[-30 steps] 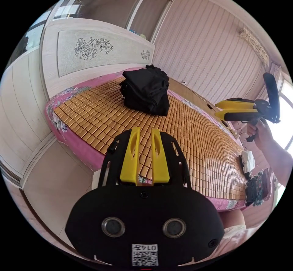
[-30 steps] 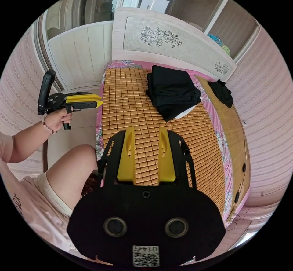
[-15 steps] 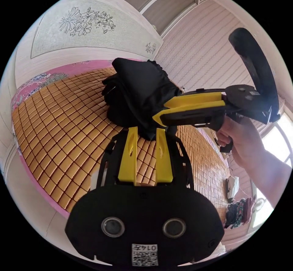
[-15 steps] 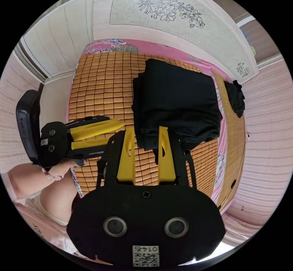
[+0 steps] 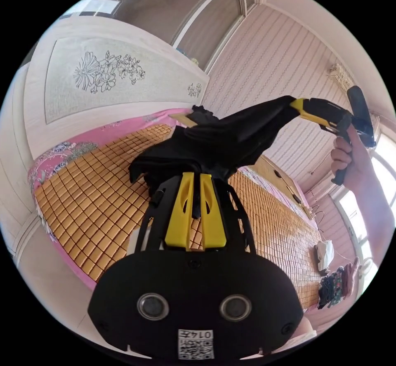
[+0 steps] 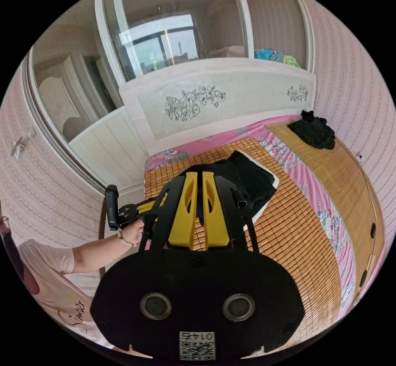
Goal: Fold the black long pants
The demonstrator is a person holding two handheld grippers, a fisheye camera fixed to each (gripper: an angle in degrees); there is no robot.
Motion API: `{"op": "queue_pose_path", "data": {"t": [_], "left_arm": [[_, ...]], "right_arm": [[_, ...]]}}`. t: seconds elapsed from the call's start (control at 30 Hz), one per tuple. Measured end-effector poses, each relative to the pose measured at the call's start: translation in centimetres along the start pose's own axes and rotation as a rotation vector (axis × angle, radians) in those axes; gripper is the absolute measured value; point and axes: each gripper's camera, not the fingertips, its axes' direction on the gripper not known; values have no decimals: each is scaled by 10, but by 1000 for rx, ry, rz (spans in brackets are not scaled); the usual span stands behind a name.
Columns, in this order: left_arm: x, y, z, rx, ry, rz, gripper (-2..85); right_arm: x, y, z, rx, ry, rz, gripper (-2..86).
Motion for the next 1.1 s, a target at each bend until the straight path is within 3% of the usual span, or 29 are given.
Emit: {"op": "queue_pose_path", "data": {"t": [0.2,0.33,0.43,0.53,0.6,0.67,0.83,0.93,1.0,1.1], "left_arm": [[31,-51,-103,168,-20,144,-9],[55,-52,-150,201,48,223,-10],[76,-23,-166,123,131,313,-10],[93,36,-147,-81,263,341,-10],[110,95,-115,-241,320,358,-10],[128,139,-93,-336,359,366,-9],[224,225,-68,-471,511,544,-9],[286,266,-59,-559,544,748,-8],[311,290,-48,-635,522,826,-7],[320,304,-34,-719,547,820,-5]], "right_arm": [[21,40,-154,279,-9,117,9],[42,122,-224,333,46,222,11],[50,217,-254,255,119,306,14],[60,327,-252,74,216,474,19],[71,411,-229,-184,323,620,25],[70,452,-220,-277,326,688,32],[46,452,-214,-117,59,651,110],[50,429,-195,-75,-251,642,177],[51,411,-174,-189,-297,581,184],[52,400,-137,-468,-113,495,177]]}}
